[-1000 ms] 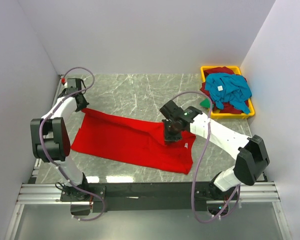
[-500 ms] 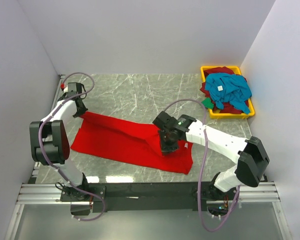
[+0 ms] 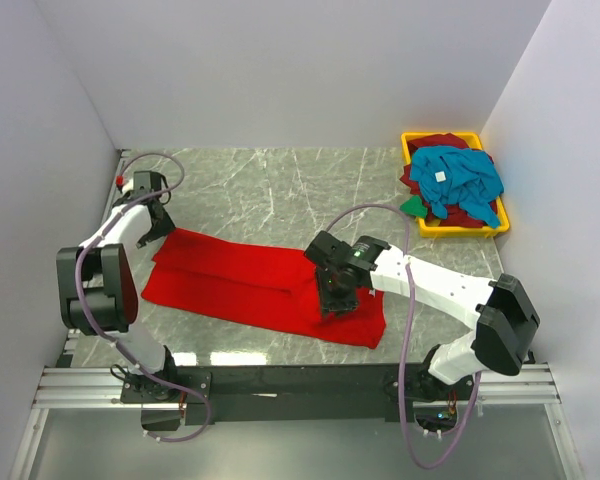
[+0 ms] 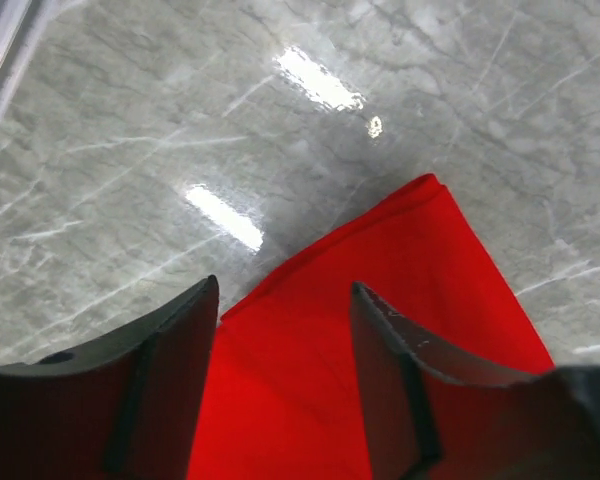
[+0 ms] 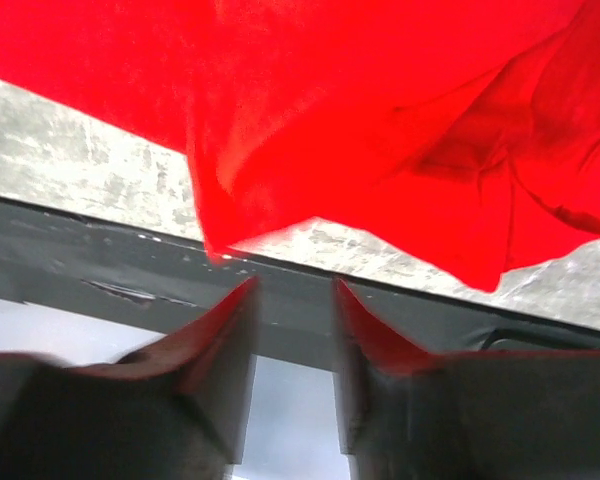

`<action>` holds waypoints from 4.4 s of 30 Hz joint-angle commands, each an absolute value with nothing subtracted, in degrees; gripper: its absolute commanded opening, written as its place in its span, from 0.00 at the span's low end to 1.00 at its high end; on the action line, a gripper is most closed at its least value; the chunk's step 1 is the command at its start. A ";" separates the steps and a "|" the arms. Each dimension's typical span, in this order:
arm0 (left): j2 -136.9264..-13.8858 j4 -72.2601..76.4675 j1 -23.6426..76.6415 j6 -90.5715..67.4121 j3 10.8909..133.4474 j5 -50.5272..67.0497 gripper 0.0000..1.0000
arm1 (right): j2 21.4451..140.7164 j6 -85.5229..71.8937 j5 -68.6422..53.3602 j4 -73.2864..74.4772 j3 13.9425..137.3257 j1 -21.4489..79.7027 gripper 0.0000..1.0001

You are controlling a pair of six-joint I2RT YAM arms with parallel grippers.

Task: Fold and stack the t-shirts
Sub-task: Fold the tshirt

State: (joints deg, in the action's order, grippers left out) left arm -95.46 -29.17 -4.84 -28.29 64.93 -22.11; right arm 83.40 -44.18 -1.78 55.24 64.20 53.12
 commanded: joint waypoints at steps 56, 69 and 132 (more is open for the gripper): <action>-113.55 -24.79 -9.40 -30.76 74.71 2.37 0.68 | 99.40 -36.74 -2.72 22.94 60.38 15.03 0.47; -112.33 -23.91 -10.81 -29.88 71.72 1.76 0.68 | 103.53 -37.26 -3.08 21.88 63.28 13.71 0.09; -104.59 -25.22 -7.91 -29.97 74.97 6.24 0.71 | 95.71 -26.63 -8.88 20.83 56.78 25.58 0.53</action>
State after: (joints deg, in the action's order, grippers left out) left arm -107.42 -24.95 -8.08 -30.70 74.81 5.19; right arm 94.48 -28.40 -9.85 22.98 55.18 25.63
